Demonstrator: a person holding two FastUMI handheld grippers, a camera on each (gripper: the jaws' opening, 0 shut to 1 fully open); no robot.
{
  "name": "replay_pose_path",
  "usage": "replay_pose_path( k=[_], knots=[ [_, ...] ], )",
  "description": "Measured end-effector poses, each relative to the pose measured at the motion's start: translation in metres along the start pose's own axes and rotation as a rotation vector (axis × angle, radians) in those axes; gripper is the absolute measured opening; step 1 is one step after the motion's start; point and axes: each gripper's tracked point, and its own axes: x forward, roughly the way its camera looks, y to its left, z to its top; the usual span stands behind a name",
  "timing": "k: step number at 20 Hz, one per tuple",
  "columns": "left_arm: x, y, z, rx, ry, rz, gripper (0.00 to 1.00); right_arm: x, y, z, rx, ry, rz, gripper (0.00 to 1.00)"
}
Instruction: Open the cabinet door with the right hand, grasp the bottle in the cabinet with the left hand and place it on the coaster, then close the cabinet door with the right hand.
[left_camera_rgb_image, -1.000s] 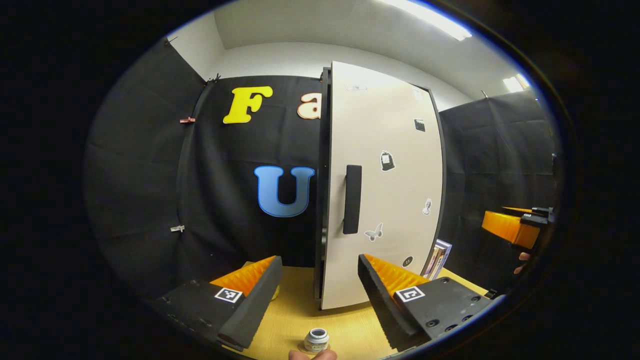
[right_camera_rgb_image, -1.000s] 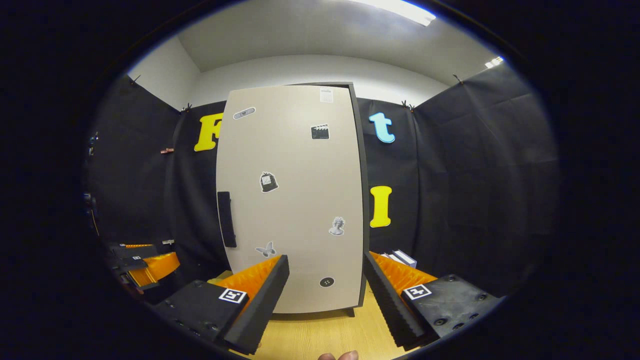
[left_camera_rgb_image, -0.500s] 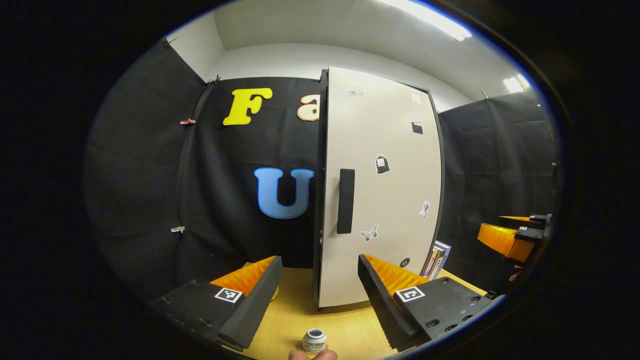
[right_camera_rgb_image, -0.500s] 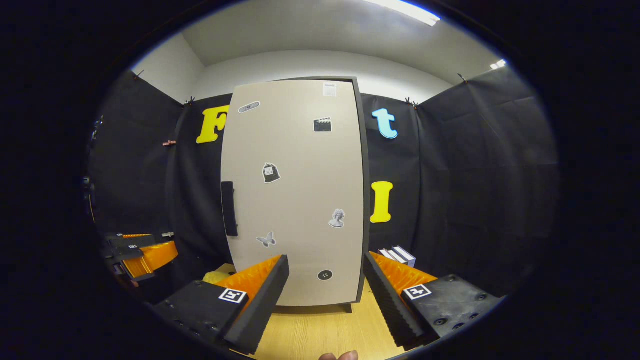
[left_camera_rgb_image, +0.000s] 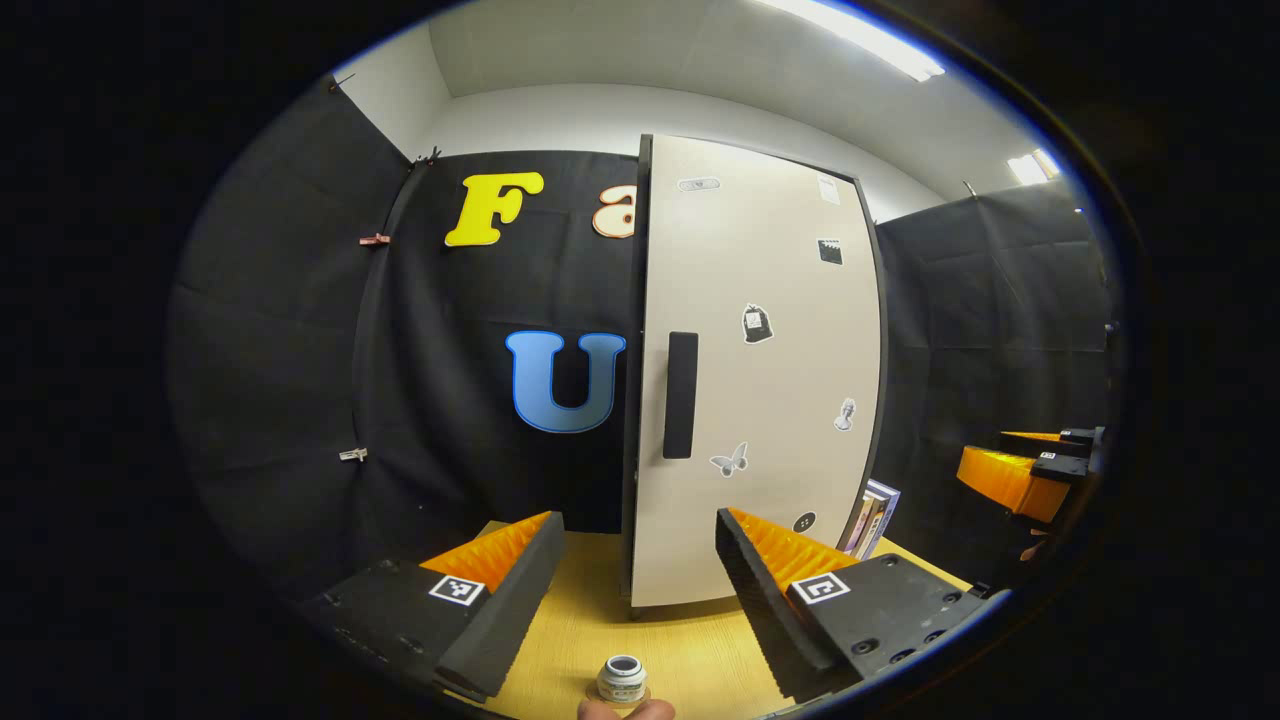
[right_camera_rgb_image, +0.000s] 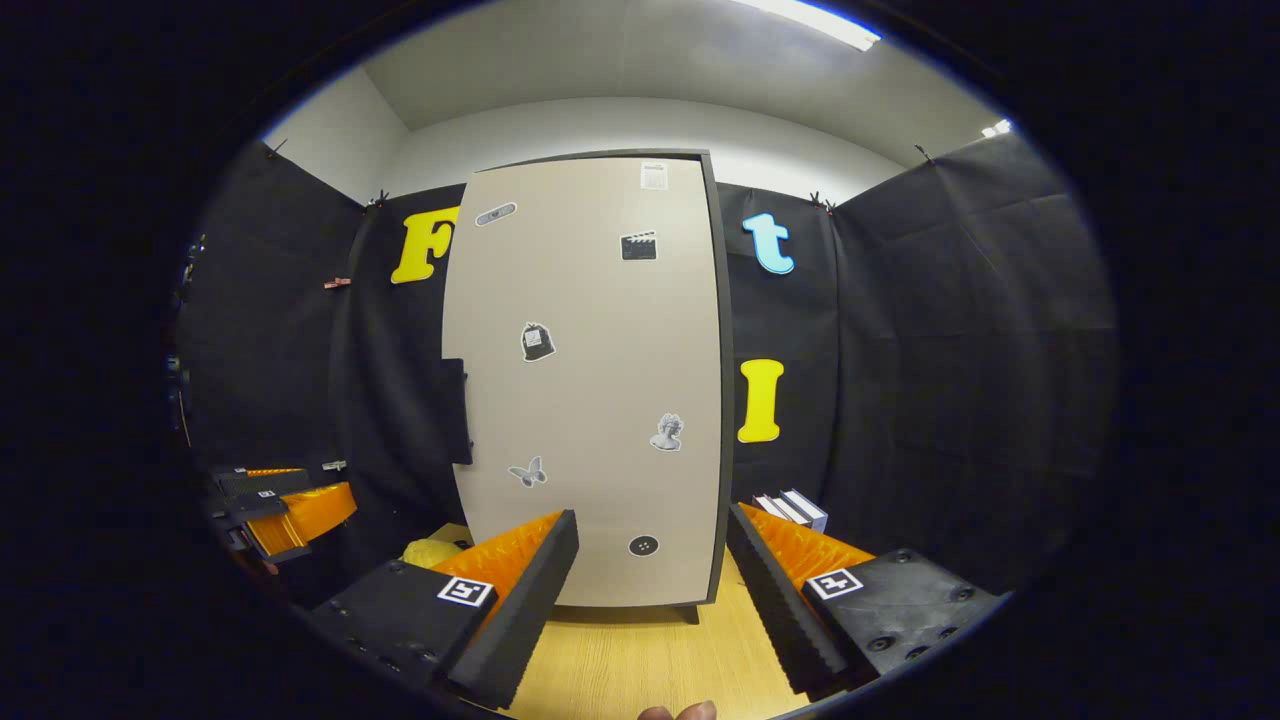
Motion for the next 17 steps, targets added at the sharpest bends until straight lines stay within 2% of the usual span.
replay_pose_path(
  k=[17],
  knots=[
    [0.0068, -0.0099, 0.0002, 0.019, -0.006, 0.000, 0.95, 0.0077, -0.0030, 0.0005, -0.001, -0.004, 0.018, 0.98]
  ],
)
